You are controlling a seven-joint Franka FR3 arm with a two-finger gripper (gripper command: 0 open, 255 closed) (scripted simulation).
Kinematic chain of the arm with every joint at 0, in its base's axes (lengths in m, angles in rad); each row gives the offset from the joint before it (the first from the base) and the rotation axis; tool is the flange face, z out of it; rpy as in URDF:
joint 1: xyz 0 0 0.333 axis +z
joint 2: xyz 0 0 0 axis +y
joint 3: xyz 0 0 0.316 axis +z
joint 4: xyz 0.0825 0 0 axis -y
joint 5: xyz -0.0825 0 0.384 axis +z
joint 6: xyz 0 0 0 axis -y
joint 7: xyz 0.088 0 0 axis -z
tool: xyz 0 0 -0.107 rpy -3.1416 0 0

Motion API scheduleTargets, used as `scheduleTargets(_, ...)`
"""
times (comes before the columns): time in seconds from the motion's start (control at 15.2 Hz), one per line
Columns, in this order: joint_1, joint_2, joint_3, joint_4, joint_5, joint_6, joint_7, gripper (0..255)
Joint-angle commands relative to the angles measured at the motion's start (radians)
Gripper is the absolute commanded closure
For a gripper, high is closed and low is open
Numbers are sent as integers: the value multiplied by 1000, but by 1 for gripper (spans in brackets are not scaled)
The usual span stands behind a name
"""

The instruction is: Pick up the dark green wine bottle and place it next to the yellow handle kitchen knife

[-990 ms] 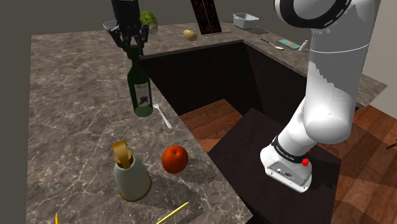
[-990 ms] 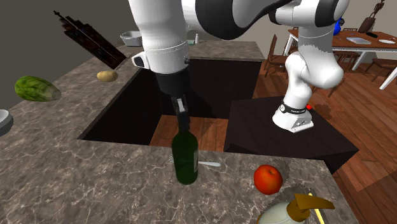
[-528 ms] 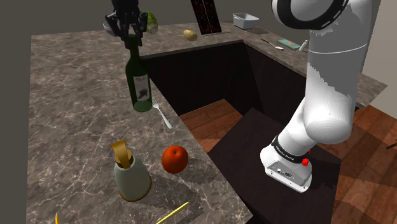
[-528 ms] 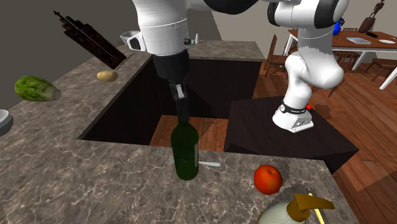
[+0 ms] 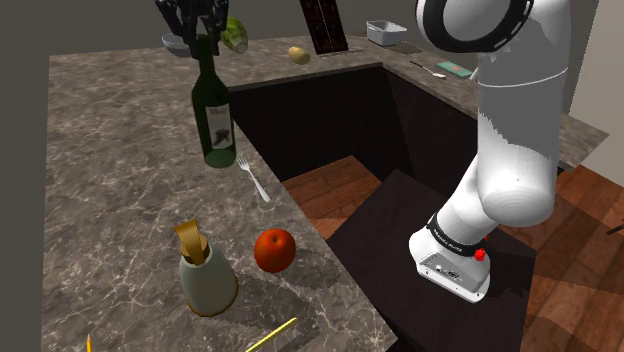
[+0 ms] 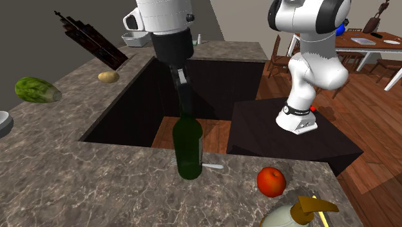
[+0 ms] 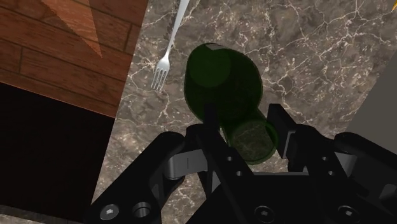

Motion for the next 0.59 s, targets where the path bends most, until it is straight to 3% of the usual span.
scheduleTargets(0.0,17,-28,9,-35,5,9,29,255)
scheduleTargets(0.53,119,-113,57,-174,18,73,187,255)
